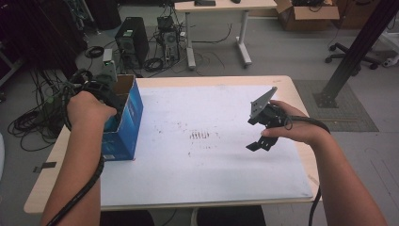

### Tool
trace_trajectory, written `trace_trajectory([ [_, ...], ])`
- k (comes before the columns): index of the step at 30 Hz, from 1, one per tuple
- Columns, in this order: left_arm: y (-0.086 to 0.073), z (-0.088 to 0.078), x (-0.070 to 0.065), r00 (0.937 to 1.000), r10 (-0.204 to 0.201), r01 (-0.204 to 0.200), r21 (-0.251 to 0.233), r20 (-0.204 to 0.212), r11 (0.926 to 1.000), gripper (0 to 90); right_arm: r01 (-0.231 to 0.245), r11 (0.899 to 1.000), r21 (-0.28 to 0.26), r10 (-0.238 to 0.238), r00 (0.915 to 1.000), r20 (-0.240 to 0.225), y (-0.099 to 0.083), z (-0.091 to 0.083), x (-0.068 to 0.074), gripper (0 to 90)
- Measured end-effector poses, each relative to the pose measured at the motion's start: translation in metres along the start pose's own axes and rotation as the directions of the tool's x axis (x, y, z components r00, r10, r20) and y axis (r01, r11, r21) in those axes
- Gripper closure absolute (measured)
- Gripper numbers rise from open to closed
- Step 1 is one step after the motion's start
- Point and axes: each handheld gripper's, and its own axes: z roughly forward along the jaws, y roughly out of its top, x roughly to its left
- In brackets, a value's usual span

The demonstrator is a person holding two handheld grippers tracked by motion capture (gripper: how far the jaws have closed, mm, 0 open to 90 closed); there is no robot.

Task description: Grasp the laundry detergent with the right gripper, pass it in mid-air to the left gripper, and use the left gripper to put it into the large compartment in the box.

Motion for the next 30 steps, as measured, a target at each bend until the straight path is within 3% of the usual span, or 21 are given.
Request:
trace_trajectory([
  [6,-0.002,-0.010,0.000,0.9999,0.004,-0.003,-0.007,0.012,1.0000,17.4,0.005,1.000,-0.005,-0.005,1.0000,0.001,0.000,-0.001,0.001,2.9],
  [15,-0.006,-0.039,-0.012,0.9987,0.049,-0.048,-0.078,0.015,0.9958,10.6,0.011,1.000,-0.015,-0.011,0.9999,-0.004,0.003,-0.002,0.002,2.9],
  [22,-0.009,-0.065,-0.032,0.9916,0.128,-0.124,-0.130,0.021,0.9837,6.8,0.011,1.000,-0.017,-0.011,0.9999,-0.002,0.005,-0.005,0.003,3.0],
  [23,-0.009,-0.072,-0.036,0.9863,0.153,-0.143,-0.152,0.061,0.9780,5.0,0.014,1.000,-0.016,-0.014,0.9999,0.001,0.005,-0.006,0.003,2.9],
  [24,-0.009,-0.072,-0.036,0.9863,0.153,-0.143,-0.152,0.061,0.9780,3.7,0.012,1.000,-0.014,-0.012,0.9999,0.003,0.005,-0.007,0.003,2.9],
  [25,-0.009,-0.078,-0.040,0.9812,0.175,-0.159,-0.175,0.081,0.9718,2.8,0.011,1.000,-0.015,-0.011,0.9999,0.003,0.005,-0.008,0.003,2.8],
  [26,-0.009,-0.078,-0.040,0.9812,0.175,-0.159,-0.175,0.081,0.9718,2.4,0.011,1.000,-0.015,-0.011,0.9999,0.003,0.005,-0.008,0.003,2.8],
  [30,-0.008,-0.092,-0.049,0.9730,0.220,-0.202,-0.196,0.071,0.9596,0.4,0.008,1.000,-0.021,-0.008,1.0000,0.006,0.003,-0.011,0.004,2.9],
])
